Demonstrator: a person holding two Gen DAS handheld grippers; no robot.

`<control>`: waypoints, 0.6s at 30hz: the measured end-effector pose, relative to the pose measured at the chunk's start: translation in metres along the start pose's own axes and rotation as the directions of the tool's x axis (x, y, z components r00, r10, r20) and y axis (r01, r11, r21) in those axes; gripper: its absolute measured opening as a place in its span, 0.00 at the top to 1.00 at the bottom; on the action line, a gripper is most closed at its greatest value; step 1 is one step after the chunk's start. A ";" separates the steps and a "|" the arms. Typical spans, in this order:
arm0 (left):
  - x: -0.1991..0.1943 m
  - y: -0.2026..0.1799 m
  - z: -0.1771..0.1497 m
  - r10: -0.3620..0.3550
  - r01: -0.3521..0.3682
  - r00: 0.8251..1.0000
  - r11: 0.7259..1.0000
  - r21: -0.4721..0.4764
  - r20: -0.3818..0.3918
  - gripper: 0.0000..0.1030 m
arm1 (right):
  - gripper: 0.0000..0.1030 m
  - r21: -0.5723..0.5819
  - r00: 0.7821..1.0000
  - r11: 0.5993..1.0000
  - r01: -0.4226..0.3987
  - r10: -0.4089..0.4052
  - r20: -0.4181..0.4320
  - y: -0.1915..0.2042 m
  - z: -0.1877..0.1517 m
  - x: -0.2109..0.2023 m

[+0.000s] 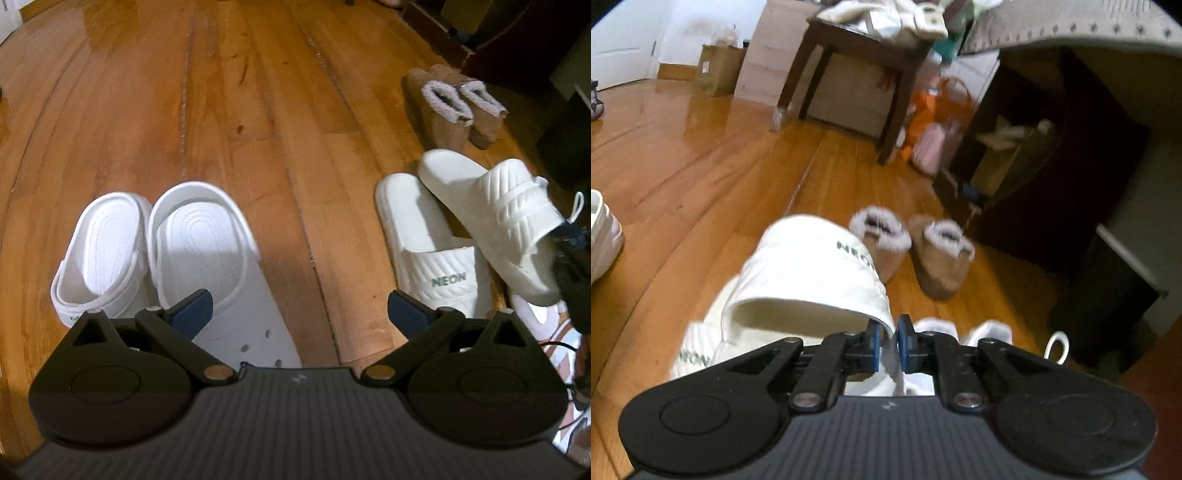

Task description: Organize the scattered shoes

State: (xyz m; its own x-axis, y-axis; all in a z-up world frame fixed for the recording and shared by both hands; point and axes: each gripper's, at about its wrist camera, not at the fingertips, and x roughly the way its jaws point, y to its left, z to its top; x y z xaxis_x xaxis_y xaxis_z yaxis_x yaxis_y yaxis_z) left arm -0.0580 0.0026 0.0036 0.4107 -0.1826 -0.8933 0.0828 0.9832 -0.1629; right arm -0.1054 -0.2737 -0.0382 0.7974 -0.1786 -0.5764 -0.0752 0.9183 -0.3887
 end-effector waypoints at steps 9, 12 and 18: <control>0.009 -0.009 -0.001 -0.017 0.018 0.999 1.000 0.011 -0.028 0.00 | 0.31 0.024 0.958 0.979 0.203 -0.194 -0.210 0.008 -0.018 -0.010; 0.010 -0.012 -0.001 -0.022 0.023 0.999 1.000 0.018 -0.031 0.00 | 0.21 -0.055 0.936 0.977 0.207 -0.214 -0.278 0.015 -0.031 -0.010; 0.012 -0.011 -0.003 -0.034 0.034 0.999 0.999 0.014 -0.041 0.00 | 0.11 -0.254 0.948 0.954 0.157 -0.217 -0.231 0.028 -0.055 -0.040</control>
State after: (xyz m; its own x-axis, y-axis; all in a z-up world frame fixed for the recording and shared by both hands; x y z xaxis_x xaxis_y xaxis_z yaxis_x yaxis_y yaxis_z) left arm -0.0566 -0.0104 -0.0065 0.3705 -0.2152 -0.9035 0.1093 0.9761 -0.1877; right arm -0.1724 -0.2603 -0.0656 0.6343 -0.4505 -0.6283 -0.0992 0.7586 -0.6440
